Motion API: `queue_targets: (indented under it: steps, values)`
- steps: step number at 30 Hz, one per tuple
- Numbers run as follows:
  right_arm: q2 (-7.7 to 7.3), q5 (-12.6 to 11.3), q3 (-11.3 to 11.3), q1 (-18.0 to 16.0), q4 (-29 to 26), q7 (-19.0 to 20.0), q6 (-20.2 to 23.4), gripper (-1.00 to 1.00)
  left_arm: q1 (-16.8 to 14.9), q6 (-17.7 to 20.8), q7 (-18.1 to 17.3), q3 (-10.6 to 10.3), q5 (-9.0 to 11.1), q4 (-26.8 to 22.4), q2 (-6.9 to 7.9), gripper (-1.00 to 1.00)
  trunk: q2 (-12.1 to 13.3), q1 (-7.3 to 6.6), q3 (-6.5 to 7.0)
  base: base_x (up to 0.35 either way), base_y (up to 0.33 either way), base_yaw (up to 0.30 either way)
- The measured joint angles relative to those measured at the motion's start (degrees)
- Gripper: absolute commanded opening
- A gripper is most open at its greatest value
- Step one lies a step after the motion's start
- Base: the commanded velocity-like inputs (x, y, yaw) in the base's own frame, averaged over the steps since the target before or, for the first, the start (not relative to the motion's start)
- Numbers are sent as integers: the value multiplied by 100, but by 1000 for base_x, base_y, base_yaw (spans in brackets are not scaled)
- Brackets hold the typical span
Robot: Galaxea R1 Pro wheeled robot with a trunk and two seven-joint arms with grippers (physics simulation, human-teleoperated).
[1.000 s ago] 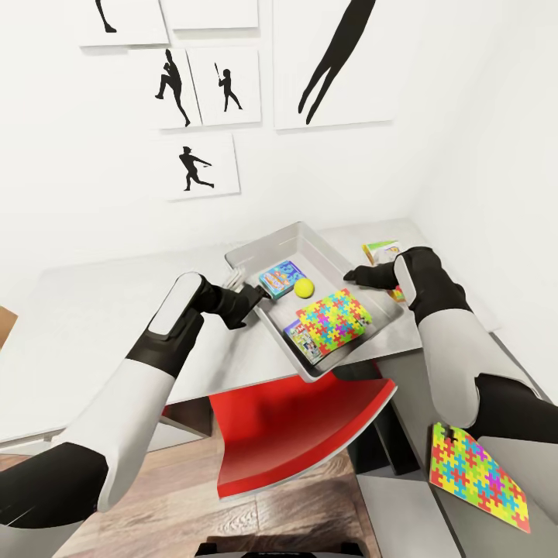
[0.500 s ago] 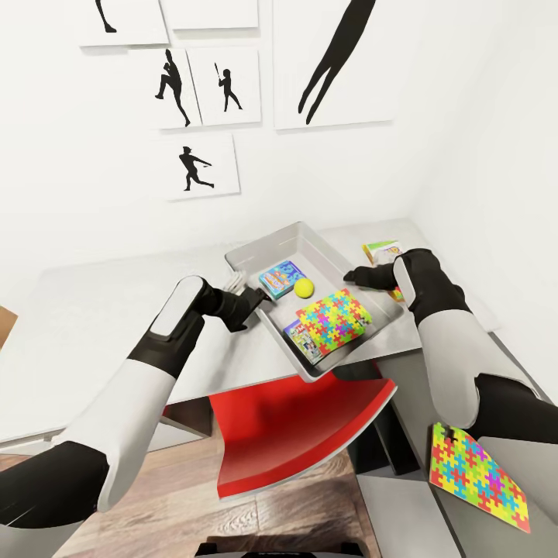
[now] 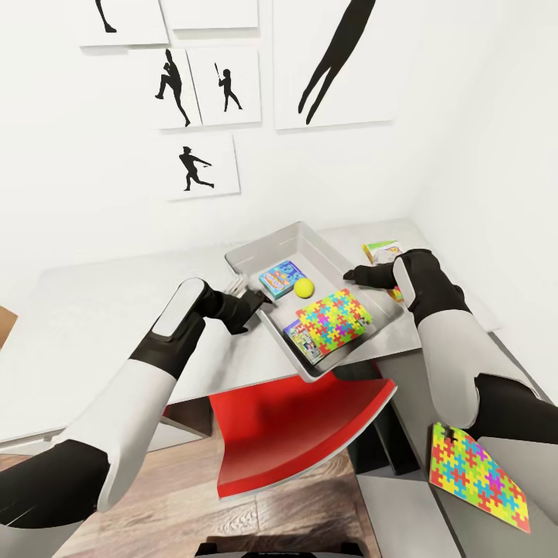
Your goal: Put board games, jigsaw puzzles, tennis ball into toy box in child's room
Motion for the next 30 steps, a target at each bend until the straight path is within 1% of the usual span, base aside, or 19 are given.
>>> queue_targets:
  steps: [9,19,25,26,27,28,29,30]
  values:
    - [-3,0,4,-3,1,0,-9,100,2,0,-76,-3,-4,76,0,100,0,0,0,0,0,0]
    - [-5,0,5,-8,-1,6,-12,100,-2,-2,-137,-140,4,128,4,100,0,0,0,0,0,0]
    - [-3,0,7,-8,-1,6,-12,100,-2,-1,-167,-171,6,138,6,100,0,0,0,0,0,0]
    - [-2,0,7,-8,-3,5,-12,-100,-2,-2,-173,-175,7,140,7,100,0,0,0,0,0,0]
    - [-3,0,7,-8,-2,6,-12,-100,-2,-1,-178,-181,9,142,7,-100,0,0,0,0,0,0]
    - [-2,0,7,-7,-1,5,-12,-100,-2,-2,-182,-185,10,145,7,-100,0,0,0,0,0,0]
    - [-3,49,8,-7,-2,-1,-17,-100,-3,-19,-183,-184,27,143,7,-100,0,0,0,0,0,0]
    - [-1,26,13,-4,0,3,-14,-100,-3,-30,-192,-190,41,155,7,-100,-1,-1,0,0,0,0]
